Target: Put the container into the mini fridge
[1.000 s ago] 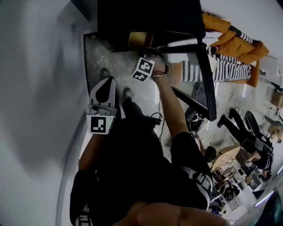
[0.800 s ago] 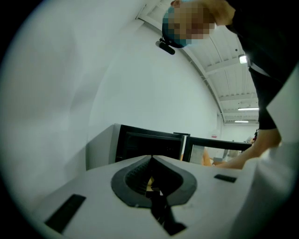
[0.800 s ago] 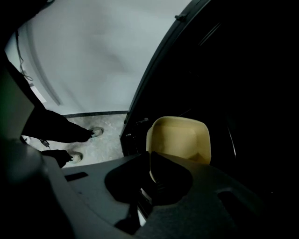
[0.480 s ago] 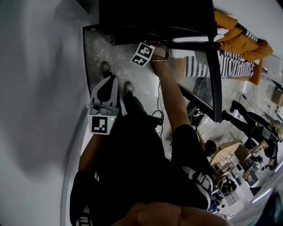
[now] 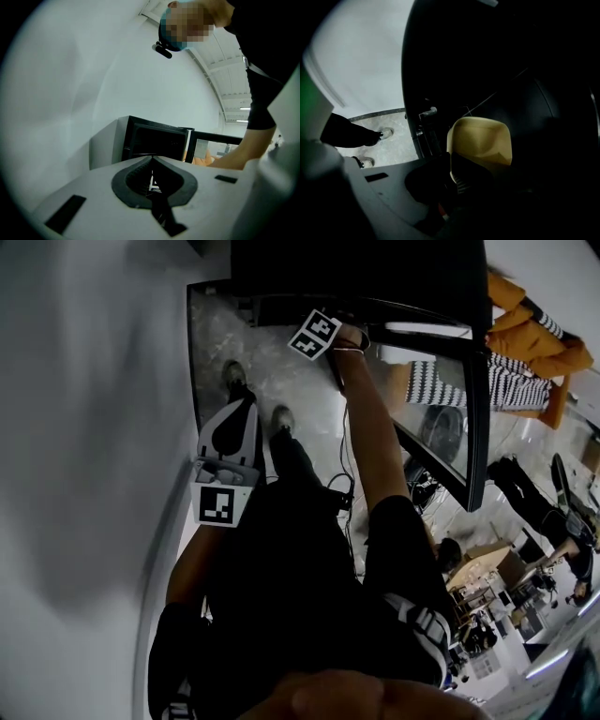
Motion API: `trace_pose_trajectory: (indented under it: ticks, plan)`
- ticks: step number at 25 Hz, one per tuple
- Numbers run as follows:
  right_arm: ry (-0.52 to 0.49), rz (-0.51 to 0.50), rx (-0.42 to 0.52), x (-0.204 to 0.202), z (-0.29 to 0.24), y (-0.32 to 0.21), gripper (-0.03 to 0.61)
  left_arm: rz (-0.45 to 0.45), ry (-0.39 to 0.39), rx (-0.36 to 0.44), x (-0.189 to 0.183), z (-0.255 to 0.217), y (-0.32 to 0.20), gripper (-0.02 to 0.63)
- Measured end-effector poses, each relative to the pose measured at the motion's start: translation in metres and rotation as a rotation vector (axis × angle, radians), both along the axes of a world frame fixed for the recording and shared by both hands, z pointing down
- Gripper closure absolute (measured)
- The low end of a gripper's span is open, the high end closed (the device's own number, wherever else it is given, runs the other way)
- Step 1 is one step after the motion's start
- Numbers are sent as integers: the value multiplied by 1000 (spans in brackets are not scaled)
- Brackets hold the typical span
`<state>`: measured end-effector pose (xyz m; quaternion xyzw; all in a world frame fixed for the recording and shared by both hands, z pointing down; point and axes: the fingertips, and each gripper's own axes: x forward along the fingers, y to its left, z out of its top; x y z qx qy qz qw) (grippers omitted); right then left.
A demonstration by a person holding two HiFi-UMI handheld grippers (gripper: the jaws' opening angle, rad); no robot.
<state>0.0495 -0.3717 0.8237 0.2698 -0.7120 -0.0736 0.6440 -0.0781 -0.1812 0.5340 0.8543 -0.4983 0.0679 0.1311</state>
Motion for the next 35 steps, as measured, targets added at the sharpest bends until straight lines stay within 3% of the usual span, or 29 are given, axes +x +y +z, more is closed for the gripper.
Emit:
trace_pose_trajectory:
  ticks: [27, 35]
  plan:
    - [9, 2, -81, -7, 74, -10, 571, 6, -9, 0, -16, 18, -10, 609]
    - [14, -12, -56, -9, 64, -18, 570, 6, -5, -6, -13, 19, -13, 609]
